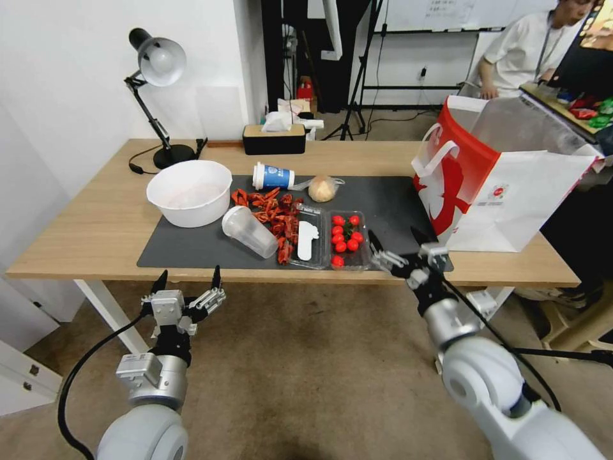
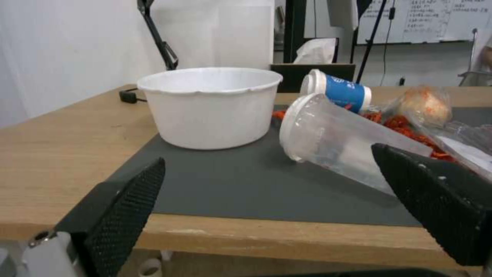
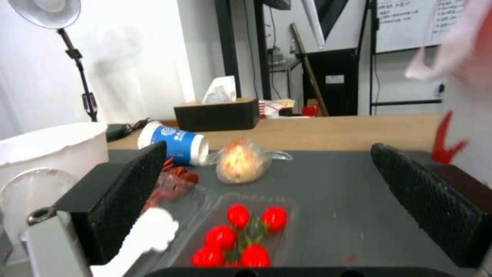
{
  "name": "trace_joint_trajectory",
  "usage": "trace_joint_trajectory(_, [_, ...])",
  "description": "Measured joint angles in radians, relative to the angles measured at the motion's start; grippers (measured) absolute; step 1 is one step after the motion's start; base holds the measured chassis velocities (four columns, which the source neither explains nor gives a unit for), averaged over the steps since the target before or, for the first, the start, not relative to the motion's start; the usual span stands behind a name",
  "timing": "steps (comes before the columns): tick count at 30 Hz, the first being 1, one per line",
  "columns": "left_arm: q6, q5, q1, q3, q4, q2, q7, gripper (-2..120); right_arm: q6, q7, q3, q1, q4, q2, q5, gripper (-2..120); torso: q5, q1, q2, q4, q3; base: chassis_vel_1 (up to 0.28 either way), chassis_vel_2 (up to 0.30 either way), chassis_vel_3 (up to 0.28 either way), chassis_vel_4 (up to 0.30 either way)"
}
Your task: Pick up the trash from the table and place it into the takeout bag.
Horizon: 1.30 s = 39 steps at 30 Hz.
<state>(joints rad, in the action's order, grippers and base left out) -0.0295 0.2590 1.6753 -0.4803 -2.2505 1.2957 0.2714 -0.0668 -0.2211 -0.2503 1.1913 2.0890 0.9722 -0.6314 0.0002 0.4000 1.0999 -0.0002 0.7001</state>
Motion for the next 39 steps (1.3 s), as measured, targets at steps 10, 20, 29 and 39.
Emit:
trace_joint_trajectory(10, [0.0, 0.0, 0.005, -0.01, -0.008, 0.006, 0.004, 100, -0.119, -0.117, 0.177, -0.357, -0.168, -0.028, -0.155, 100, -0.0001, 0.0, 0.0, 0.0003, 0.0, 0.0, 0.0, 0.0, 0.0])
trace_joint_trajectory(20, [0.0, 0.002, -0.001, -0.026, 0.012, 0.012, 0.006, 100, -0.173, -0.165, 0.42, -0.705, -0.419, 0.051, -0.21, 100, -0.0003, 0.0, 0.0, 0.0004, 0.0, 0.0, 0.0, 0.0, 0.0])
trace_joint_trajectory(29, [-0.002, 0.001, -0.007, -0.022, 0.031, 0.022, 0.006, 100, -0.242, -0.2, 0.55, -0.89, -0.666, 0.151, -0.218, 100, 0.0, 0.0, 0.0, 0.0, 0.0, 0.0, 0.0, 0.0, 0.0])
trace_joint_trajectory(39, [-0.003, -0.014, 0.006, -0.018, 0.025, 0.038, 0.003, 100, -0.308, -0.192, 0.615, -0.986, -0.866, 0.26, -0.236, 100, -0.0003, 0.0, 0.0, 0.0002, 0.0, 0.0, 0.0, 0.0, 0.0])
